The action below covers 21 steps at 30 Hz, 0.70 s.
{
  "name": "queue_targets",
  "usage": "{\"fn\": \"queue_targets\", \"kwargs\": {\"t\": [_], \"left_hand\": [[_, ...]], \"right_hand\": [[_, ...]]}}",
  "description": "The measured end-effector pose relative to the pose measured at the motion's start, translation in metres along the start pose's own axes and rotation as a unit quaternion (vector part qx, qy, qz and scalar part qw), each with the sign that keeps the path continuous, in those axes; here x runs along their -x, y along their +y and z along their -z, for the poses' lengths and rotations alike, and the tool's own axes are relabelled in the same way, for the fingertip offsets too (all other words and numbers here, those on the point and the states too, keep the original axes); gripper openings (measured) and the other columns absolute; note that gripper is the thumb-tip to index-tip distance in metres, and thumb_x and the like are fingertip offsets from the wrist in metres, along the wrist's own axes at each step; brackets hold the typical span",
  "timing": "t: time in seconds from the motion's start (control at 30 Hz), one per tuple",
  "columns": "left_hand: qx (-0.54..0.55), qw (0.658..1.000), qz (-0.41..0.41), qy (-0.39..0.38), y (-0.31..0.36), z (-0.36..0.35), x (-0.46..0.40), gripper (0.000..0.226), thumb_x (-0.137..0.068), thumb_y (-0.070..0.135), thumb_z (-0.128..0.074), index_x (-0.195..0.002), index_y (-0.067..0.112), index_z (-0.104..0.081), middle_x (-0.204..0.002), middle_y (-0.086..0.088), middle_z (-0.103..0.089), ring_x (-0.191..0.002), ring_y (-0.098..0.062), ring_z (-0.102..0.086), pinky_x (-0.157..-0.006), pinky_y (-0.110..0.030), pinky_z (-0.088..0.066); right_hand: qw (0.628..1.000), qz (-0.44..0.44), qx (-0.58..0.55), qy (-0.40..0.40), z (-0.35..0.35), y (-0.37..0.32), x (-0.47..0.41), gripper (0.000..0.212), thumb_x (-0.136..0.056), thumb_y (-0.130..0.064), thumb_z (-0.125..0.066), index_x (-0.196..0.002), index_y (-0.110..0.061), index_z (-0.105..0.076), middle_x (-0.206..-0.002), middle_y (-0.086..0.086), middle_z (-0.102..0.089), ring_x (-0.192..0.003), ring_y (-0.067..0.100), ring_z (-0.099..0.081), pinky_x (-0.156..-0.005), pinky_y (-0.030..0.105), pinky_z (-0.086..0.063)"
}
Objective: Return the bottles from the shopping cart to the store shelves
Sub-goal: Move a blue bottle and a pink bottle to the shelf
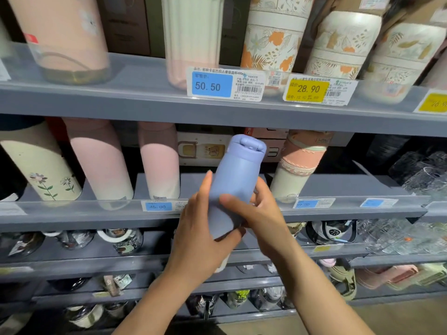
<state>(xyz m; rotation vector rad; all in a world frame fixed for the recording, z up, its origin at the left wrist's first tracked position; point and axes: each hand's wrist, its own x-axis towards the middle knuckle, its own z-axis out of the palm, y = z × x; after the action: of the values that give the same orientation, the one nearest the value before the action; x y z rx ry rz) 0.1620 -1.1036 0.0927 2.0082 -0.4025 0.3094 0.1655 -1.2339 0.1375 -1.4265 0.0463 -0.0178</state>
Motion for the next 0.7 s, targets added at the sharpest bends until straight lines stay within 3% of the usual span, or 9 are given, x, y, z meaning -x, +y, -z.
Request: {"fn": "queue_targets", "kwargs": {"t": [0.1, 0.17, 0.23, 0.3, 0.4, 0.53, 0.7], "left_hand": [[0.042, 0.999, 0.035, -0.001, -0.015, 0.017, 0.001, 0.076, -0.071, 0.068, -0.056, -0.138, 0.056, -0.022, -0.135, 0.023, -0.040, -0.121, 0.004, -0.043, -0.095, -0.017, -0.039], [-0.038, 0.998, 0.039, 0.036, -0.033, 0.026, 0.003, 0.065, -0.078, 0.069, -0.040, -0.138, 0.043, -0.038, -0.136, 0.019, -0.041, -0.123, -0.002, -0.043, -0.098, -0.027, -0.040], [-0.148, 0.986, 0.018, 0.071, -0.052, 0.032, 0.004, 0.058, -0.087, 0.058, -0.037, -0.136, 0.029, -0.046, -0.134, 0.009, -0.049, -0.122, -0.014, -0.048, -0.096, -0.037, -0.045], [-0.265, 0.960, -0.026, 0.082, -0.068, 0.033, 0.003, 0.052, -0.089, 0.045, -0.040, -0.134, 0.021, -0.048, -0.131, 0.000, -0.056, -0.119, -0.024, -0.052, -0.090, -0.044, -0.051], [-0.356, 0.928, -0.081, 0.078, -0.083, 0.025, 0.005, 0.055, -0.086, 0.036, -0.051, -0.136, 0.014, -0.047, -0.131, -0.004, -0.055, -0.121, -0.026, -0.048, -0.088, -0.044, -0.052], [-0.388, 0.910, -0.110, 0.094, -0.089, 0.018, 0.003, 0.067, -0.071, 0.025, -0.077, -0.132, 0.010, -0.052, -0.125, -0.009, -0.057, -0.117, -0.029, -0.046, -0.083, -0.046, -0.051], [-0.399, 0.901, -0.122, 0.120, -0.093, 0.016, -0.004, 0.056, -0.069, 0.020, -0.078, -0.121, 0.012, -0.059, -0.116, -0.009, -0.060, -0.110, -0.029, -0.047, -0.075, -0.045, -0.051]], "right_hand": [[0.999, -0.036, 0.018, 0.022, 0.002, -0.007, -0.019, 0.056, -0.067, -0.020, -0.079, -0.118, -0.018, -0.055, -0.096, 0.003, -0.072, -0.074, 0.011, -0.070, -0.054, 0.023, -0.052], [0.998, -0.049, -0.003, 0.049, 0.003, -0.009, -0.032, 0.052, -0.073, -0.017, -0.078, -0.120, -0.014, -0.056, -0.092, 0.001, -0.069, -0.065, 0.007, -0.068, -0.048, 0.021, -0.048], [0.995, -0.055, -0.044, 0.072, 0.004, -0.013, -0.044, 0.045, -0.081, -0.014, -0.072, -0.122, -0.010, -0.056, -0.092, 0.004, -0.066, -0.058, 0.009, -0.064, -0.041, 0.019, -0.043], [0.993, -0.054, -0.070, 0.079, 0.004, -0.017, -0.055, 0.039, -0.084, -0.017, -0.069, -0.120, -0.010, -0.057, -0.093, 0.005, -0.064, -0.060, 0.013, -0.063, -0.039, 0.022, -0.043], [0.992, -0.043, -0.087, 0.085, 0.004, -0.019, -0.064, 0.033, -0.084, -0.019, -0.068, -0.115, -0.017, -0.057, -0.100, 0.003, -0.067, -0.076, 0.016, -0.068, -0.055, 0.032, -0.054], [0.987, -0.005, -0.106, 0.119, -0.002, -0.020, -0.069, 0.040, -0.084, -0.016, -0.070, -0.119, -0.014, -0.051, -0.098, -0.001, -0.068, -0.084, 0.016, -0.066, -0.062, 0.030, -0.055], [0.981, 0.035, -0.115, 0.154, -0.006, -0.016, -0.077, 0.034, -0.083, -0.008, -0.071, -0.101, -0.019, -0.046, -0.090, -0.003, -0.064, -0.078, 0.010, -0.065, -0.064, 0.028, -0.054]]}}
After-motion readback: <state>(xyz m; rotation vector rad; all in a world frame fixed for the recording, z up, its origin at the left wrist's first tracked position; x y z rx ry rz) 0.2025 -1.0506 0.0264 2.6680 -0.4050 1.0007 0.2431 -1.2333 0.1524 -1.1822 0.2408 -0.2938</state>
